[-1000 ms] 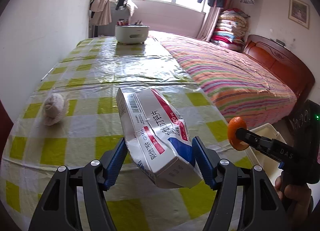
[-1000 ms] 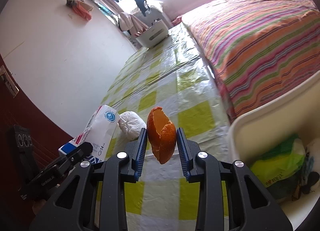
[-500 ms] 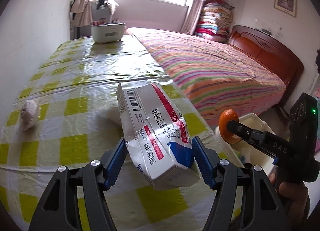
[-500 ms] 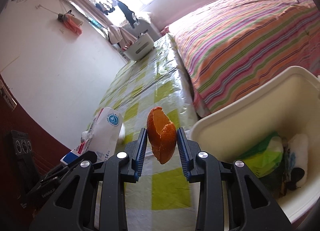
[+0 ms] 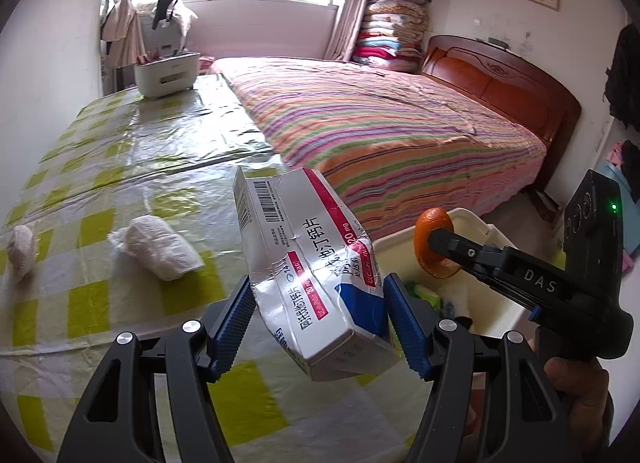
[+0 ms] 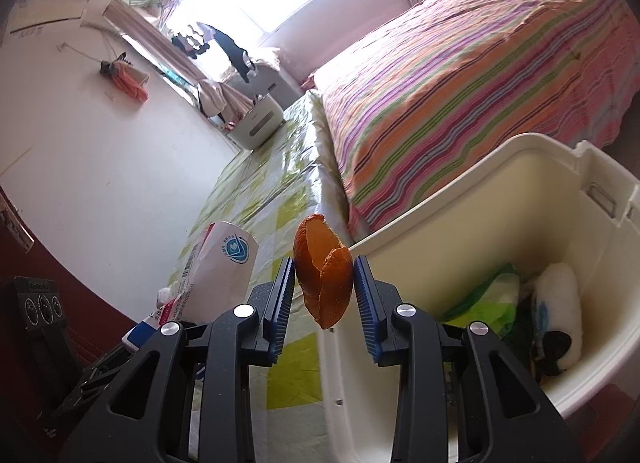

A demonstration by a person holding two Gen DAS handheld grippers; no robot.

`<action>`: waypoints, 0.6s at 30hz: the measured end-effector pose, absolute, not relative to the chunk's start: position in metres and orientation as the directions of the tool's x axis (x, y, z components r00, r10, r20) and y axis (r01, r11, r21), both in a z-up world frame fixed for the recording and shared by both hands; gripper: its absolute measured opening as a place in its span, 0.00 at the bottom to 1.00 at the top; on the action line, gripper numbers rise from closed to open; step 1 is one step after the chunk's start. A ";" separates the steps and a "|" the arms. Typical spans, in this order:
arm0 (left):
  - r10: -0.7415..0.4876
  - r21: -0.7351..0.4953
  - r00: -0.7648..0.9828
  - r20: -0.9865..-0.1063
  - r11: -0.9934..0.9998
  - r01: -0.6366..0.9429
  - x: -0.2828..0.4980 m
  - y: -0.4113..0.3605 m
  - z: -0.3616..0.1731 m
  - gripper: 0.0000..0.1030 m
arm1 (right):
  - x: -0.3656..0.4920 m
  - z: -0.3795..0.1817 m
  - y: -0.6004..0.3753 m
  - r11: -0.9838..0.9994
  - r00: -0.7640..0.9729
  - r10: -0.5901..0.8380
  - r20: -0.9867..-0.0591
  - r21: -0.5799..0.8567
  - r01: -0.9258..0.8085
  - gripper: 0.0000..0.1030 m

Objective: Collect trash
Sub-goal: 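Carry the orange peel and medicine box over the cream bin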

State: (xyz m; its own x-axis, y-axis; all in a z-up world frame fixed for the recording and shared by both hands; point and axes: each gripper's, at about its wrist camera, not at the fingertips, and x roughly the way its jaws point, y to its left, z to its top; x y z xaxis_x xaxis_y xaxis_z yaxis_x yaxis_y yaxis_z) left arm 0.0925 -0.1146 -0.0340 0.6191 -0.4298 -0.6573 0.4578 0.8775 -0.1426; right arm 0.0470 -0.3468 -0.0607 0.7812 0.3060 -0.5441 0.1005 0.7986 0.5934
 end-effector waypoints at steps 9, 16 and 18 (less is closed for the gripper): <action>-0.465 -0.160 0.584 -0.665 0.853 0.497 0.089 -0.143 -0.035 0.62 | 0.032 -0.061 -0.380 0.792 0.812 0.230 -0.536 0.588 0.164 0.30; -0.487 -0.164 0.556 -0.674 0.832 0.530 0.081 -0.166 -0.037 0.62 | 0.023 -0.059 -0.392 0.820 0.828 0.128 -0.546 0.528 0.221 0.30; -0.492 -0.165 0.547 -0.677 0.826 0.539 0.080 -0.173 -0.039 0.62 | 0.021 -0.059 -0.392 0.831 0.830 0.099 -0.550 0.504 0.235 0.30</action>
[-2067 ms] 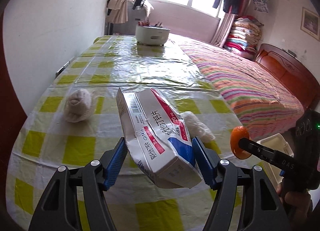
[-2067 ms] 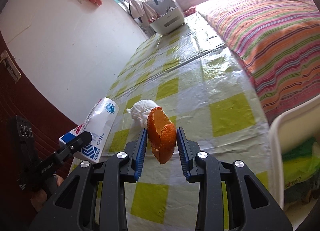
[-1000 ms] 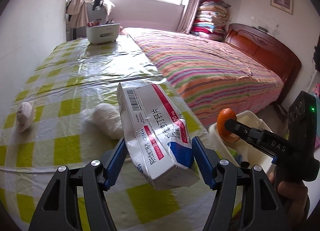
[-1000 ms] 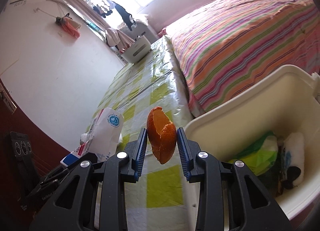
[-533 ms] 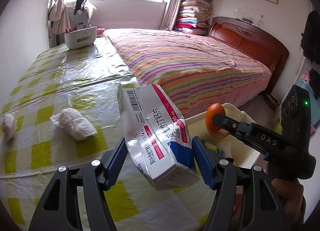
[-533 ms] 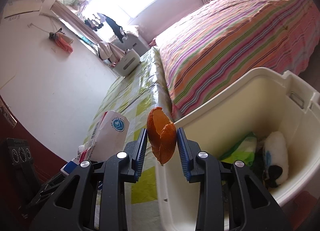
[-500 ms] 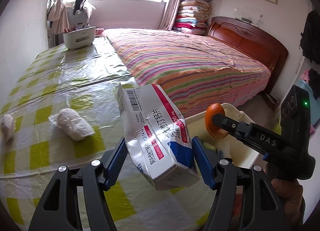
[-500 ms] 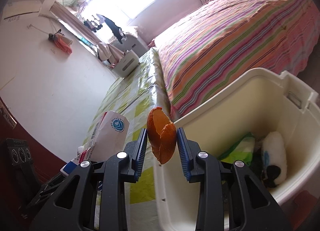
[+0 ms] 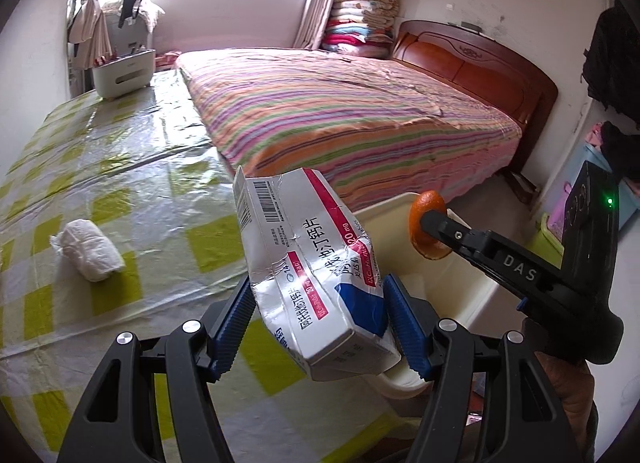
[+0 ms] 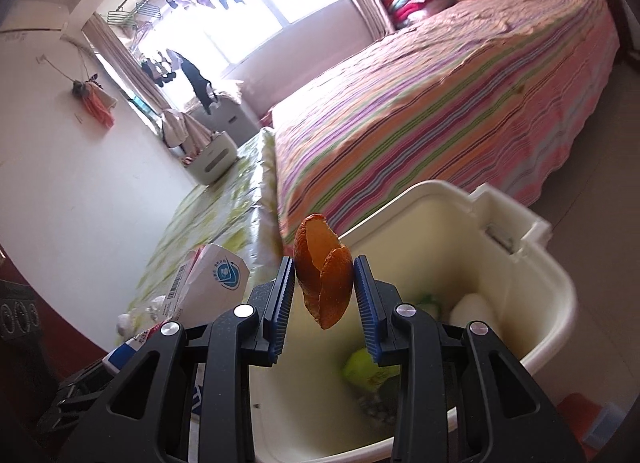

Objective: Collect trash
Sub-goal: 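Carry the orange peel and medicine box over the cream bin, then open the right gripper to drop the peel while the left gripper drops the medicine box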

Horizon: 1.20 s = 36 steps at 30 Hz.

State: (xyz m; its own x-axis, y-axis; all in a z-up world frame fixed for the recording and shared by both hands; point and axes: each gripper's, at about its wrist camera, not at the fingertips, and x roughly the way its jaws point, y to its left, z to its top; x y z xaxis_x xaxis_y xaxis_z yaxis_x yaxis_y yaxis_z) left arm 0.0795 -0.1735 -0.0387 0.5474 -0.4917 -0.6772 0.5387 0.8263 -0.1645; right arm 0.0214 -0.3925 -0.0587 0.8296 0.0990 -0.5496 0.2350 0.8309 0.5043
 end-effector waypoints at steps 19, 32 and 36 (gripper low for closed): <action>-0.496 -0.148 0.488 -0.718 0.794 0.589 0.070 -0.218 -0.058 0.62 | 0.014 -0.069 -0.412 0.800 0.832 -0.057 -0.551 0.473 0.368 0.66; -0.445 -0.119 0.495 -0.746 0.821 0.558 0.076 -0.227 -0.069 0.65 | 0.010 -0.065 -0.418 0.788 0.843 -0.058 -0.534 0.494 0.367 0.66; -0.431 -0.112 0.511 -0.743 0.834 0.541 0.076 -0.226 -0.067 0.76 | 0.010 -0.065 -0.419 0.790 0.843 -0.053 -0.535 0.494 0.363 0.66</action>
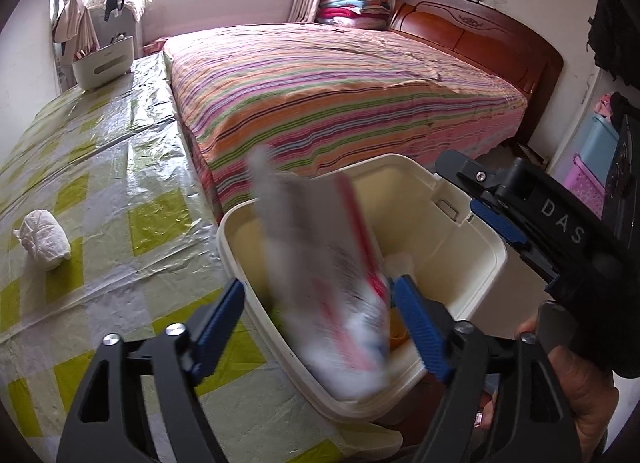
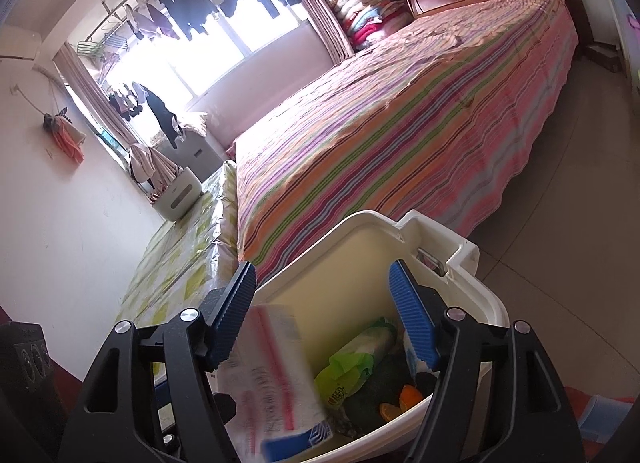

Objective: Collect trash
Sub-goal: 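Open the right gripper to drop the peel while the left gripper drops the medicine box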

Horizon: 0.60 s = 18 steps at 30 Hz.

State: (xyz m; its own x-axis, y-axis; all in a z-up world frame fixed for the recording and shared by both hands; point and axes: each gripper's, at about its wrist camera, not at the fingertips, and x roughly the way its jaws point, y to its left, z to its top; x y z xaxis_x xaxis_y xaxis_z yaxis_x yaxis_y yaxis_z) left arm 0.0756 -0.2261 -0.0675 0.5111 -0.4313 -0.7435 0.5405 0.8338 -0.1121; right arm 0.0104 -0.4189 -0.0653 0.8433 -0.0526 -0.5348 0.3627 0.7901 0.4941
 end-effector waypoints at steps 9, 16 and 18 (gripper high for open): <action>-0.427 -0.110 0.524 -0.737 0.841 0.530 0.074 -0.224 -0.065 0.80 | 0.011 -0.067 -0.419 0.792 0.845 -0.049 -0.532 0.495 0.357 0.66; -0.436 -0.122 0.521 -0.734 0.839 0.531 0.073 -0.222 -0.061 0.80 | 0.012 -0.065 -0.417 0.793 0.850 -0.044 -0.526 0.499 0.350 0.66; -0.438 -0.123 0.521 -0.733 0.838 0.531 0.073 -0.221 -0.061 0.80 | 0.013 -0.065 -0.416 0.795 0.850 -0.042 -0.524 0.498 0.346 0.66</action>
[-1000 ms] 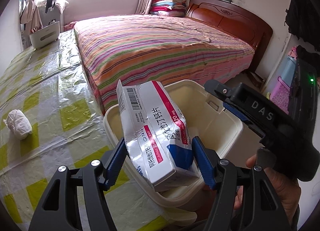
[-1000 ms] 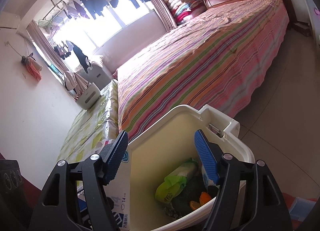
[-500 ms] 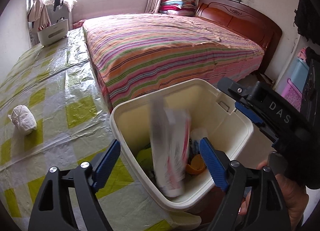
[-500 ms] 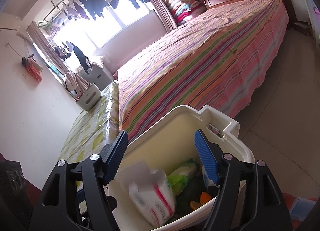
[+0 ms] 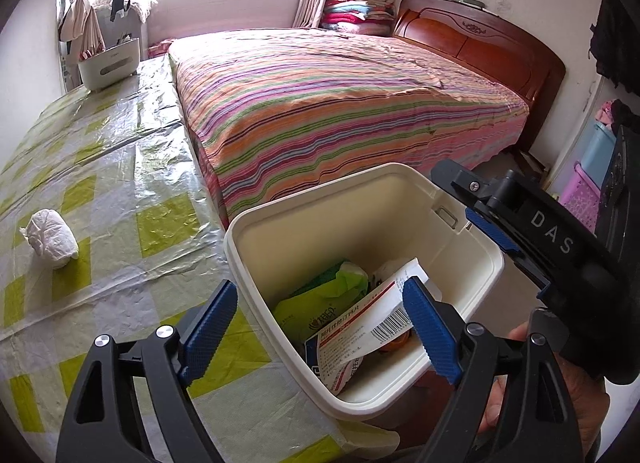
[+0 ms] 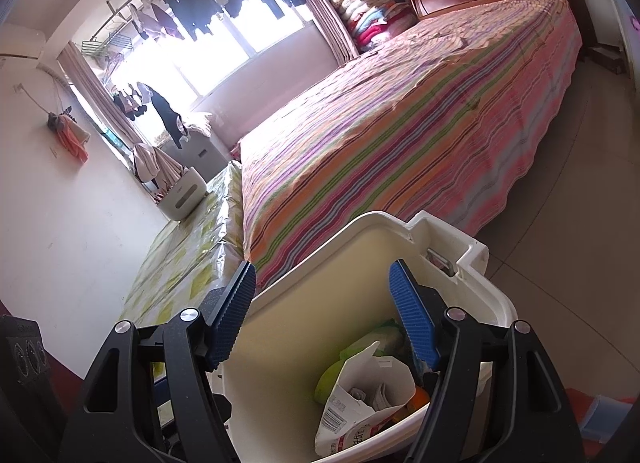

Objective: Collect trash
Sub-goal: 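Open the right gripper to drop the peel while the left gripper drops the medicine box, then move both grippers back to the lace cap and white tissue on the table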

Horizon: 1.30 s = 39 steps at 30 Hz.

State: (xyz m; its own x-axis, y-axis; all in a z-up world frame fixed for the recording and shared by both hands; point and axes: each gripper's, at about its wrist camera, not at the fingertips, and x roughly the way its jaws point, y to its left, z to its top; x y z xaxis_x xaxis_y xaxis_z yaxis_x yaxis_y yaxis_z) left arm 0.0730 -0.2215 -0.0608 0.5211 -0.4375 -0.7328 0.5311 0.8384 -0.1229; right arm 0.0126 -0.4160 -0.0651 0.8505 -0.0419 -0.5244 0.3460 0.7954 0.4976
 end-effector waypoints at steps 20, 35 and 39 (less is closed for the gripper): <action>-0.434 -0.137 0.552 -0.712 0.857 0.496 0.076 -0.192 -0.042 0.80 | 0.027 -0.053 -0.387 0.822 0.860 0.018 -0.510 0.498 0.278 0.66; -0.321 -0.102 0.638 -0.700 0.929 0.356 0.104 -0.113 -0.030 0.80 | 0.053 -0.049 -0.348 0.844 0.850 0.101 -0.518 0.497 0.202 0.67; -0.275 -0.077 0.665 -0.695 0.947 0.311 0.113 -0.080 -0.028 0.80 | 0.062 -0.046 -0.330 0.850 0.844 0.137 -0.518 0.500 0.168 0.68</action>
State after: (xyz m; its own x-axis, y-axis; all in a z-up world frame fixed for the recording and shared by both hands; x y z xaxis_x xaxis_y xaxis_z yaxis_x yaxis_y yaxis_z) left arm 0.1130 -0.0798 -0.0278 0.6649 -0.2747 -0.6946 0.3111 0.9473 -0.0768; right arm 0.0622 -0.3296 -0.0462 0.8442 0.1375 -0.5181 0.1683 0.8497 0.4997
